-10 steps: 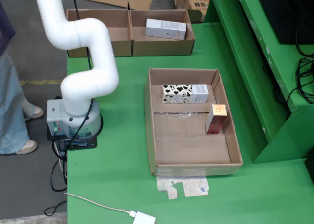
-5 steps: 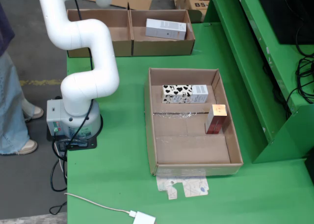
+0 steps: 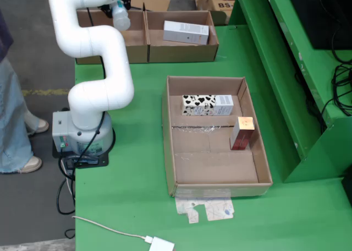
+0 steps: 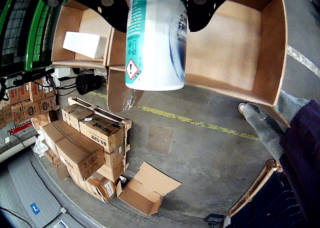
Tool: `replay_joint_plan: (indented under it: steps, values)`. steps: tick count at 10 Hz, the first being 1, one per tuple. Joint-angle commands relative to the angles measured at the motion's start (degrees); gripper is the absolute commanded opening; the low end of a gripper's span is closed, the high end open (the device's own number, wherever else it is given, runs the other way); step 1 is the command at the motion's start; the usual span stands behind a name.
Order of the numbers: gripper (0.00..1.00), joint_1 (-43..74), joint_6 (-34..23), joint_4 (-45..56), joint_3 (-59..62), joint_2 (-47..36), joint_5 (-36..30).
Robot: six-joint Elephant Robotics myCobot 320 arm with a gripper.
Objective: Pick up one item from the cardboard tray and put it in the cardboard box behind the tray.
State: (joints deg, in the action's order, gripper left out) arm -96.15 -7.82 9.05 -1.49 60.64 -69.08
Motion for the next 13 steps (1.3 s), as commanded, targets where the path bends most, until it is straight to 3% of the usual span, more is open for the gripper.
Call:
replay_joint_plan:
  steps: [1,2,6,13]
  values:
    - [0.00,1.26,-0.77,-4.12,1.49,2.46,0.22]
    - [0.00,1.91,-0.99,-8.69,1.49,7.38,0.27]
    - [0.00,2.69,-0.43,-11.71,1.49,12.15,-0.16]
    - [0.00,4.40,-0.05,-13.05,1.49,15.51,-1.26]
